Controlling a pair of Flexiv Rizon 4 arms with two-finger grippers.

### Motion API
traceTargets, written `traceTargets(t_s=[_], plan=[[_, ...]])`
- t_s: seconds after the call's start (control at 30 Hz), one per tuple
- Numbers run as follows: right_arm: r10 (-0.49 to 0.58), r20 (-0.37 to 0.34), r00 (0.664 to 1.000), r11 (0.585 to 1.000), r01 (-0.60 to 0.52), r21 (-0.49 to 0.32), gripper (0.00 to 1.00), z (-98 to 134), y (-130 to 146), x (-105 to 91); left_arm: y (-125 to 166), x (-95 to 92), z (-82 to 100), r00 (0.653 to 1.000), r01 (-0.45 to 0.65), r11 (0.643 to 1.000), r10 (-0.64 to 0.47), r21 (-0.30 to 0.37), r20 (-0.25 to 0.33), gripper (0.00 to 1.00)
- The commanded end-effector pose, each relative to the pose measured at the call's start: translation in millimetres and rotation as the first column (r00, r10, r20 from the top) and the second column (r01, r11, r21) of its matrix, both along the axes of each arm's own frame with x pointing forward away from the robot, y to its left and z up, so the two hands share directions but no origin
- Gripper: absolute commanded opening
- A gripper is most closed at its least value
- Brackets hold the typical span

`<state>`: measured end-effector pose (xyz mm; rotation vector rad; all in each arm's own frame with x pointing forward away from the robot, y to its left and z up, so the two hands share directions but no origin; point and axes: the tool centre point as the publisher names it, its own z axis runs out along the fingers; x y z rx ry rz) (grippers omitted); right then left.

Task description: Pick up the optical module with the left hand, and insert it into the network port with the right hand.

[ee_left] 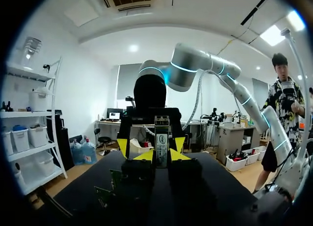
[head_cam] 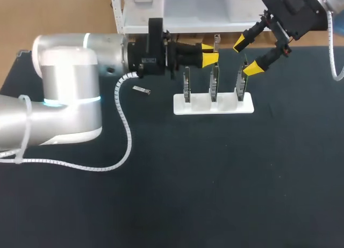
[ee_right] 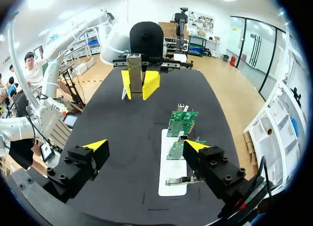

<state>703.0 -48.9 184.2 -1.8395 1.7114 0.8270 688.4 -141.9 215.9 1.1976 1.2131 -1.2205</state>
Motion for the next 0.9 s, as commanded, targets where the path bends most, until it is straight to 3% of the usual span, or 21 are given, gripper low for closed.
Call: traceTargets(t_s=[0.03,0.23,0.43,0.9], plan=[[0.0,0.001,1.0,1.0,0.0,0.001,1.0,-0.4,-0.3,-0.3,-9.1,7.0,-1.5,1.0,0.013,1.0,-0.013,0.002,0.022,0.0],[0.0,0.001,1.0,1.0,0.0,0.001,1.0,-0.4,-0.3,-0.3,-18.9,9.9,-2.4,0.997,0.052,0.998,-0.054,0.047,0.05,0.0],[0.0,0.001,1.0,1.0,0.0,0.001,1.0,-0.4,-0.3,-0.3,-24.3,11.9,-8.0,0.997,0.077,0.996,-0.077,0.038,0.023,0.0],[0.0,0.001,1.0,1.0,0.0,0.001,1.0,-0.4,-0.3,-0.3,-29.2,16.1,-12.8,0.996,0.088,0.995,-0.089,0.038,0.024,0.0]])
